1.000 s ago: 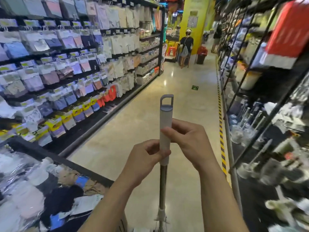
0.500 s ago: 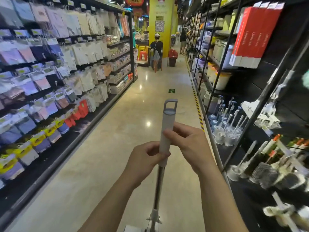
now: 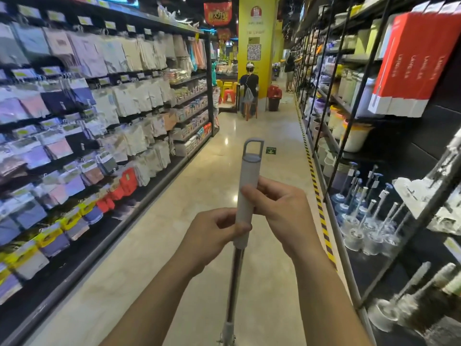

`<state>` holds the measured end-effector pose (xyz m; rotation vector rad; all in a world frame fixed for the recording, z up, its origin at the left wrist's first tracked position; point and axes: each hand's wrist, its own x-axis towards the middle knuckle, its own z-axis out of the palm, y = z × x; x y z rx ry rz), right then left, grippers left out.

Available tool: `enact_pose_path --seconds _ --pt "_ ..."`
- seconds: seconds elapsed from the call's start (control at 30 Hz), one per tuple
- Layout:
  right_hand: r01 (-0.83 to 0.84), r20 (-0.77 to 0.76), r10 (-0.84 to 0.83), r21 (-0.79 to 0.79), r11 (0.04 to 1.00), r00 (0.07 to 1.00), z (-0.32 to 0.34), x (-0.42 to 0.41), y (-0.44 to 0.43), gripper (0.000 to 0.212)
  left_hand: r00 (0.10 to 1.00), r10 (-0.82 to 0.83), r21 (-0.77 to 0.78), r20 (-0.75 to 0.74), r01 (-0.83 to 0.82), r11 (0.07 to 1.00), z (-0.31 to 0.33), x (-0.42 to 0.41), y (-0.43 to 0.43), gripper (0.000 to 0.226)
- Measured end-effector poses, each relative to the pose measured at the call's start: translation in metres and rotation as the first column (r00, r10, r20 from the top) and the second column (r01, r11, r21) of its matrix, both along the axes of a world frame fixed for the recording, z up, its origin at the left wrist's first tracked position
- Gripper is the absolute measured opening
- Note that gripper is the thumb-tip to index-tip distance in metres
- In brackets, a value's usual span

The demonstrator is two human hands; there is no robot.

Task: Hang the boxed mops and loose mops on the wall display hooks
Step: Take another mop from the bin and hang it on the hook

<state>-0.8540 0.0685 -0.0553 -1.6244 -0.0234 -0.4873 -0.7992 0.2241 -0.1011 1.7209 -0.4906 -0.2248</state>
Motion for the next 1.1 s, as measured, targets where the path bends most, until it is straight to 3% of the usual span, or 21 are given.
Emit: enact_pose_path --seconds 0.1,0.23,0.33,0.53,0.7,0.87,1.1 --pt "-0.010 0.015 0.010 0.000 1.000 1.000 0.004 0.034 -0.032 0.017 1.000 -0.002 -0.027 -0.001 0.002 1.000 0.003 0.034 -0.032 0.012" --pt "0.011 0.005 -0.011 -0.005 1.000 1.000 0.008 0.072 -0.069 0.046 1.000 -0.004 -0.041 -0.025 0.003 0.999 0.005 0.073 -0.073 0.011" --pt "0.036 -0.003 -0.036 -0.033 0.999 0.999 0.010 0.104 -0.097 0.055 0.999 -0.030 -0.053 -0.039 0.028 0.998 0.006 0.107 -0.102 0.012" --pt "0.116 0.010 -0.115 -0.077 0.990 0.993 0.015 0.179 -0.149 0.035 0.991 -0.127 -0.097 -0.034 0.123 0.988 0.002 0.193 -0.160 0.016" --pt "0.200 0.018 -0.199 -0.137 0.970 0.980 0.022 0.249 -0.189 0.041 0.973 -0.228 -0.138 -0.020 0.223 0.965 0.004 0.276 -0.210 0.019" --pt "0.328 0.024 -0.328 -0.149 0.933 0.944 0.033 0.310 -0.231 0.019 0.940 -0.339 -0.156 -0.032 0.330 0.931 0.014 0.354 -0.264 0.018" --pt "0.415 0.047 -0.412 -0.119 0.902 0.910 0.037 0.373 -0.282 0.024 0.898 -0.439 -0.137 -0.012 0.434 0.891 0.014 0.435 -0.334 0.019"
